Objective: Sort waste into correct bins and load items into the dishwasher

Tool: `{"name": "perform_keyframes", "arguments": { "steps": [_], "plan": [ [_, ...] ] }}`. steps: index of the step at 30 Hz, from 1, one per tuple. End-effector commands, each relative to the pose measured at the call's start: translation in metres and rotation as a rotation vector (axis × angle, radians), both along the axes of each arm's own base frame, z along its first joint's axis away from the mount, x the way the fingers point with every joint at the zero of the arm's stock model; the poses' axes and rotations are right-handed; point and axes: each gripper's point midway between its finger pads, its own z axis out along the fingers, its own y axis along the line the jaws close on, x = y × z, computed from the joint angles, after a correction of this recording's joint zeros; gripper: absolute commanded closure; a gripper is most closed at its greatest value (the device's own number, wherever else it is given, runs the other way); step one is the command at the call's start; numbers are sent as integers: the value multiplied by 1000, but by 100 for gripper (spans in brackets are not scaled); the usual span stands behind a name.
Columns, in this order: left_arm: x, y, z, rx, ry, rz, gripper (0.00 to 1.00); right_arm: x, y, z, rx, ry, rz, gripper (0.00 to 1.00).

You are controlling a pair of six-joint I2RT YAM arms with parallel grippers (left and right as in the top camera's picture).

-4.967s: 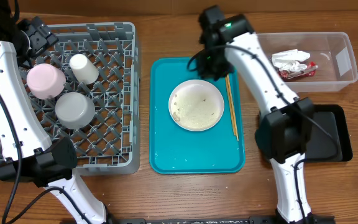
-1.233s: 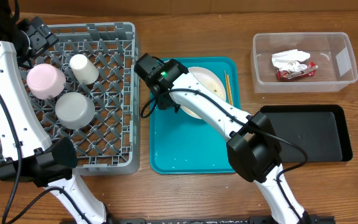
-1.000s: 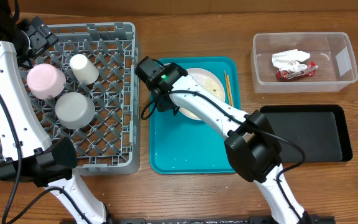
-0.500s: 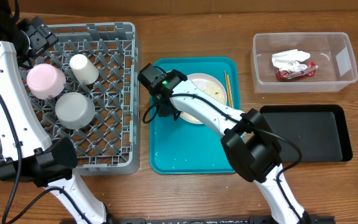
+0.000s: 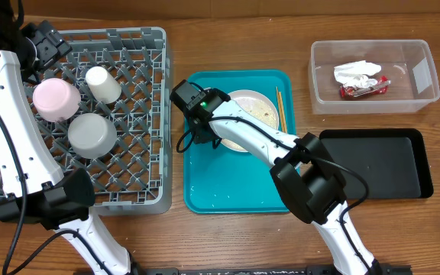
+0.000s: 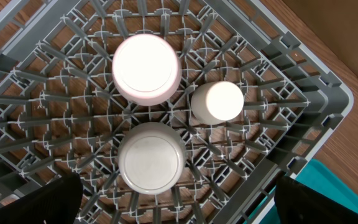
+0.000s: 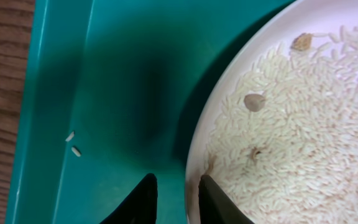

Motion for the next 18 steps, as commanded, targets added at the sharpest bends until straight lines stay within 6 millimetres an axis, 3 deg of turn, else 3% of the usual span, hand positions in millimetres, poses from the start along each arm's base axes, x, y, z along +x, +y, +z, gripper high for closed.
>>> {"name": "perform_keyframes", "arguments": {
  "steps": [1, 4, 10, 18],
  "plan": [
    [-7, -2, 13, -4, -34, 20, 0, -4, -5, -2, -4, 7, -6, 75],
    [-7, -2, 13, -4, -34, 20, 0, -7, -7, -6, -13, 16, -5, 76],
    [-7, -2, 13, -4, -34, 20, 0, -6, -6, -6, -8, 10, -4, 96],
    [-7, -2, 13, -4, -34, 20, 0, 1, -9, 4, -38, -31, -15, 96]
  ]
}}
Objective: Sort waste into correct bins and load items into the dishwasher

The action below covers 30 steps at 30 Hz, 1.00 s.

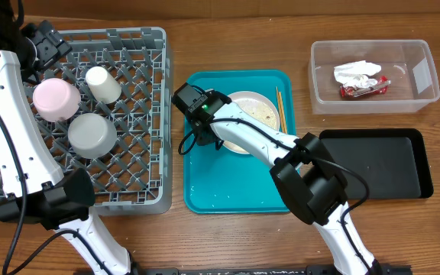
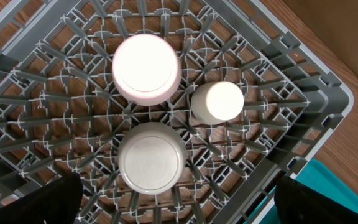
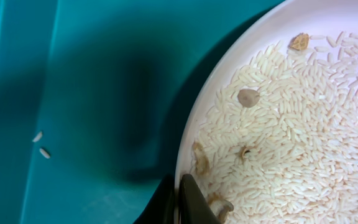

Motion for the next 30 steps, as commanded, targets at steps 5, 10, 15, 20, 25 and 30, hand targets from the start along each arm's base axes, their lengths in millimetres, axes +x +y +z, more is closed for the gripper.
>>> {"name": "perform_keyframes", "arguments": {
  "steps": [5, 10, 15, 20, 25, 30],
  "plan": [
    [-7, -2, 13, -4, -34, 20, 0, 12, -8, 24, -61, -75, -29, 96],
    [-7, -2, 13, -4, -34, 20, 0, 19, -19, 32, -135, -136, -38, 96],
    [-7, -2, 13, -4, -34, 20, 0, 26, -26, 44, -226, -228, -34, 96],
    [-7, -1, 13, -4, -34, 20, 0, 26, -19, 52, -262, -270, 13, 96],
    [-7, -2, 13, -4, -34, 20, 0, 22, -9, 58, -280, -304, 51, 96],
    [-7, -2, 13, -4, -34, 20, 0, 26, -16, 76, -390, -401, 49, 96]
  ]
}}
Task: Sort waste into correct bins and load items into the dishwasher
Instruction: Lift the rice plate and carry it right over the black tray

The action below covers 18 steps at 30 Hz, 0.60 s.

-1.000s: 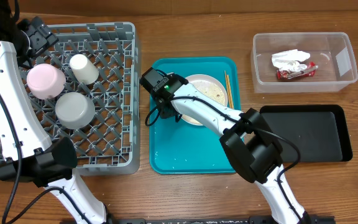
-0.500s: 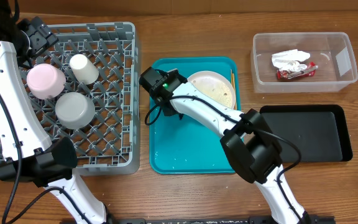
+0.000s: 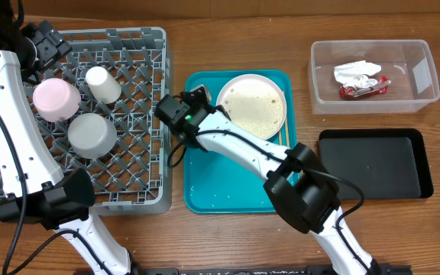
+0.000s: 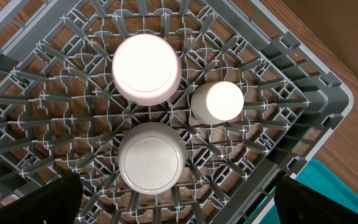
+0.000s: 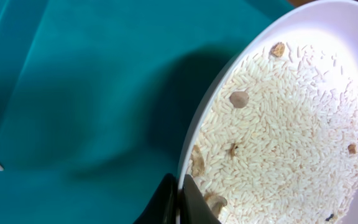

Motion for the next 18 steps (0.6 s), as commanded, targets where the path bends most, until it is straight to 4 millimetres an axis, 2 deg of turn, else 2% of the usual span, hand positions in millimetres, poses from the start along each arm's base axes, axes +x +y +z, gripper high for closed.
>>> {"name": "perform_keyframes", "arguments": {
  "steps": [1, 8, 13, 18],
  "plan": [
    [-7, -2, 13, -4, -34, 20, 0, 14, -5, 35, -81, -142, -7, 96],
    [-7, -2, 13, -4, -34, 20, 0, 19, -20, 61, -72, -184, -106, 96],
    [-7, -2, 13, -4, -34, 20, 0, 26, -49, 83, -8, -213, -283, 96],
    [-7, -2, 13, -4, -34, 20, 0, 32, -78, 92, 66, -172, -434, 96]
  ]
}}
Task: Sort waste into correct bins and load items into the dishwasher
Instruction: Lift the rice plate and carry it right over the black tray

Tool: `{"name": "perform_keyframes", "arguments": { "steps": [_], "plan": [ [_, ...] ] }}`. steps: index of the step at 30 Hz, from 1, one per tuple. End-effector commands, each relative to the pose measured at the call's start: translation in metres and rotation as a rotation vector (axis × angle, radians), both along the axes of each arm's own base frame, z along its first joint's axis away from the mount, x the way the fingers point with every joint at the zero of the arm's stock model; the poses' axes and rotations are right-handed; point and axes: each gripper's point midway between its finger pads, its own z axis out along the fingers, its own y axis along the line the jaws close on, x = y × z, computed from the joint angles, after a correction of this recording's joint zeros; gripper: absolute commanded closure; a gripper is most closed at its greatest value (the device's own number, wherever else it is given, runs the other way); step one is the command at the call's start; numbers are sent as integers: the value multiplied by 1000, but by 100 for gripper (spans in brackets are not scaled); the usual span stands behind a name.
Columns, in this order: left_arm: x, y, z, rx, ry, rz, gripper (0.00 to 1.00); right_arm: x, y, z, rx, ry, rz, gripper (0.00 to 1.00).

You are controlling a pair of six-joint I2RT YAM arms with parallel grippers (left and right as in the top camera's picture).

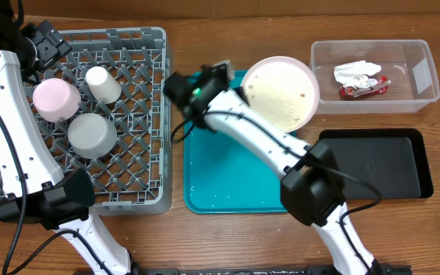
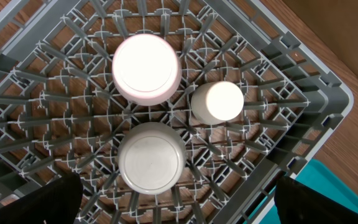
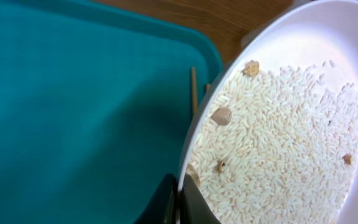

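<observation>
A white plate of rice and scraps (image 1: pixel 281 92) hangs tilted above the far right corner of the teal tray (image 1: pixel 228 176). My right gripper (image 3: pixel 180 186) is shut on the plate's left rim (image 3: pixel 278 124). A chopstick (image 3: pixel 193 90) lies on the tray below. The grey dish rack (image 1: pixel 140 160) holds an upturned pink cup (image 1: pixel 55 99), a small white cup (image 1: pixel 102 84) and a white bowl (image 1: pixel 92 134). My left gripper (image 2: pixel 179 202) hovers high over the rack, open and holding nothing.
A clear bin (image 1: pixel 422 95) with crumpled paper and a red wrapper stands at the far right. A black tray (image 1: pixel 373 162) lies in front of it. The rack wall borders the teal tray on the left.
My right gripper has carried the plate higher and to the right, from over the tray's far half to its far right corner, nearer the clear bin. The left arm has not moved.
My right gripper stood open astride the plate's left rim while the plate lay on the tray. Then it was shut on the rim. Later the plate was lifted and tilted over the tray, leaving the chopsticks behind, and now it hangs farther right.
</observation>
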Motion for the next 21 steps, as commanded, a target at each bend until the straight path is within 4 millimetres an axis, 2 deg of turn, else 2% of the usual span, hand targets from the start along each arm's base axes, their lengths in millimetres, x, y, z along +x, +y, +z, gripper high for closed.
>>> {"name": "perform_keyframes", "arguments": {
  "steps": [1, 6, 12, 17, 21],
  "plan": [
    [-7, -2, 13, -4, -34, 20, 0, 15, -23, 19, 121, -70, -168, 96],
    [-7, -2, 13, -4, -34, 20, 0, 24, -63, 28, 196, -85, -320, 96],
    [-7, -2, 13, -4, -34, 20, 0, 26, -128, 55, 260, -183, -574, 96],
    [-7, -2, 13, -4, -34, 20, 0, 26, -180, 78, 338, -222, -717, 96],
    [-7, -2, 13, -4, -34, 20, 0, 28, -215, 82, 415, -221, -817, 96]
  ]
}}
